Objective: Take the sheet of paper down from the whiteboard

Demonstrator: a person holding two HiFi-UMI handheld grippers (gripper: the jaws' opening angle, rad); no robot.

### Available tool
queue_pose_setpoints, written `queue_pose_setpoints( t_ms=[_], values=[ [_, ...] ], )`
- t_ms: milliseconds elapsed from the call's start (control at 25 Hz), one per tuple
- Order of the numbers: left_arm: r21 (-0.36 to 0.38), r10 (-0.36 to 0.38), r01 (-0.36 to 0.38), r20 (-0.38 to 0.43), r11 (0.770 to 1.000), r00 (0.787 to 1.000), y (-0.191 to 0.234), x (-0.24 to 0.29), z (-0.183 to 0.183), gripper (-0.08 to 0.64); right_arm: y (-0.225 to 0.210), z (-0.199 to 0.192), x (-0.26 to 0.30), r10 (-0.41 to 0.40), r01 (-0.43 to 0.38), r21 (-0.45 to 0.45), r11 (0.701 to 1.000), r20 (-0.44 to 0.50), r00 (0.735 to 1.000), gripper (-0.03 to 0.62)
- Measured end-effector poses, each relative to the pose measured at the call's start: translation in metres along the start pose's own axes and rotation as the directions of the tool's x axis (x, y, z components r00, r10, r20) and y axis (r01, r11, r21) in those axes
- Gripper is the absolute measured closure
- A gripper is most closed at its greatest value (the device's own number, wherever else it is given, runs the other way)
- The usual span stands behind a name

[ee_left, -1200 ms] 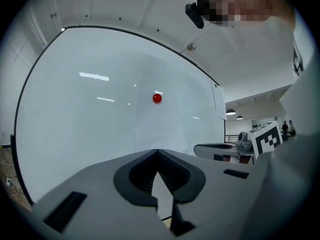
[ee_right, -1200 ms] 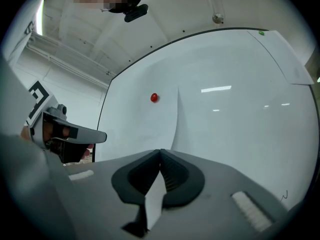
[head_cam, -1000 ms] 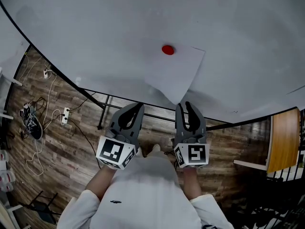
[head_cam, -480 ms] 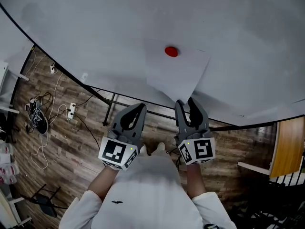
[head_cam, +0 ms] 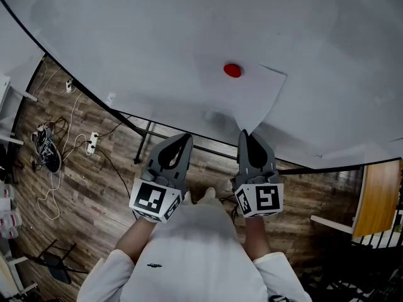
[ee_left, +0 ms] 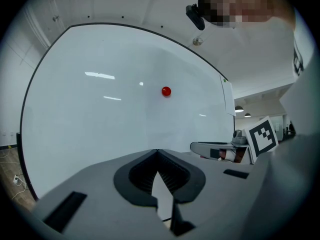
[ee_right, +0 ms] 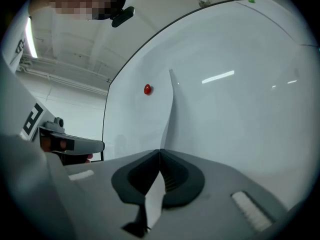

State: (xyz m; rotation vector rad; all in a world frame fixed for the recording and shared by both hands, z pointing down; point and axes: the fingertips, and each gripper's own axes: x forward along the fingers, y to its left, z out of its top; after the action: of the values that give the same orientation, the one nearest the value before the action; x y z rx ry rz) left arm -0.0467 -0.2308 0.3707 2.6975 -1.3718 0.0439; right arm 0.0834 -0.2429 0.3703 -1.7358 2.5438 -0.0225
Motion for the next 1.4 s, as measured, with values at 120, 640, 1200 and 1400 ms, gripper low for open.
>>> queue_pose_setpoints(
  t_ms=[120, 640, 1200, 1400],
  values=[
    [0.005, -0.010, 0.010, 0.009, 1.000, 1.000, -0.002, 0.002, 0.002, 0.554, -0.001, -0.002, 0.000, -0.005, 0.005, 0.002, 1.000, -0.010, 1.000, 0.581],
    [0.089, -0.067, 0.063, 0.044, 0.994, 0.997, -0.018, 0.013, 0.019, 0.538, 0.004, 0.004, -0.003, -0.001, 0.001, -0.015, 1.000, -0.002, 1.000, 0.581],
    [0.155, -0.093, 0.071, 0.143, 0.985, 0.985, -0.031, 0.038, 0.093, 0.479, 0.006, 0.011, 0.002, 0.016, -0.016, -0.008, 1.000, 0.013, 1.000, 0.581],
    [0.170, -0.086, 0.054, 0.188, 0.984, 0.978, -0.035, 0.052, 0.117, 0.449, 0.005, 0.011, 0.003, 0.022, -0.021, -0.006, 1.000, 0.013, 1.000, 0.581]
  ],
)
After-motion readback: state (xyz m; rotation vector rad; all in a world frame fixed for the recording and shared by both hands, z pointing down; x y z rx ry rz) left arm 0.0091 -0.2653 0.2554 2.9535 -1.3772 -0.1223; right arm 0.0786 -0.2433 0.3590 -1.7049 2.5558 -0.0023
